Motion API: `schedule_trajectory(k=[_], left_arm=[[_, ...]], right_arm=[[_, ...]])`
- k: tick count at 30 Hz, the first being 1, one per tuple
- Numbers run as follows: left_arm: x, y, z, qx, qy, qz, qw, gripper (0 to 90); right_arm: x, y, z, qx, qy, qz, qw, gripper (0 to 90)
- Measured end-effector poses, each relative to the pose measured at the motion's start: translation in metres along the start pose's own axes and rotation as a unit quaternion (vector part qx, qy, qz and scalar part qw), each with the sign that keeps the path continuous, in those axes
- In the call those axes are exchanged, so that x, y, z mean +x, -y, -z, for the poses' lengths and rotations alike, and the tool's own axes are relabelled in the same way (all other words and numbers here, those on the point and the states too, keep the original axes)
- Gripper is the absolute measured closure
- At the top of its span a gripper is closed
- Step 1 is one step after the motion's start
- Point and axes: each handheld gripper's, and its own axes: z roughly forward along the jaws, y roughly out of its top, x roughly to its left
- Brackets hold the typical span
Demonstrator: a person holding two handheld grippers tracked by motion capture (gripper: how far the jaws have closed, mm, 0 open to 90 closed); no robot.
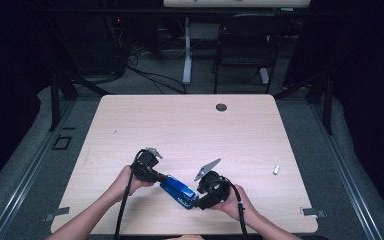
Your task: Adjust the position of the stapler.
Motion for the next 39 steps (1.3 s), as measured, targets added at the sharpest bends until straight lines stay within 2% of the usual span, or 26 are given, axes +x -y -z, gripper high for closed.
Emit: schedule_trajectory(k=[6, 9, 10, 16, 20, 25, 26, 32, 35, 39], left_arm=[[-0.001, -0.001, -0.002, 0.001, 0.01, 0.007, 0.9999, 90.0], [-0.003, -0.002, -0.003, 0.0, 0.011, 0.005, 0.9999, 90.0], [-0.004, -0.002, -0.003, 0.001, 0.005, 0.005, 1.0, 90.0], [-0.006, -0.003, -0.004, 0.002, 0.013, 0.003, 0.9999, 90.0], [-0.007, -0.004, -0.006, -0.002, 0.018, 0.006, 0.9998, 90.0], [-0.01, -0.005, -0.008, -0.003, 0.014, 0.006, 0.9999, 90.0], [-0.01, -0.006, -0.008, -0.004, 0.021, 0.008, 0.9997, 90.0], [-0.013, -0.007, -0.011, -0.006, 0.024, 0.007, 0.9997, 90.0], [-0.016, -0.009, -0.013, -0.005, 0.026, 0.0, 0.9996, 90.0], [-0.023, -0.013, -0.018, -0.002, 0.03, -0.013, 0.9995, 90.0]], right_arm=[[-0.003, 0.001, -0.001, -0.001, -0.004, -0.012, 0.9999, 51.9], [-0.001, 0.0, -0.003, 0.0, 0.001, -0.007, 1.0, 54.3], [-0.001, 0.0, -0.003, -0.002, 0.001, -0.008, 1.0, 54.9], [0.0, 0.0, 0.0, 0.007, 0.01, 0.013, 0.9998, 62.2], [-0.004, 0.001, 0.004, 0.013, 0.016, 0.018, 0.9996, 64.2], [-0.008, 0.002, 0.006, 0.016, 0.024, 0.021, 0.9994, 64.7], [-0.01, 0.002, 0.008, 0.018, 0.028, 0.022, 0.9992, 64.9], [-0.016, 0.004, 0.011, 0.022, 0.037, 0.023, 0.9988, 65.0], [-0.021, 0.004, 0.015, 0.031, 0.044, 0.027, 0.9982, 64.5], [-0.029, 0.006, 0.018, 0.028, 0.054, 0.015, 0.9981, 62.1]])
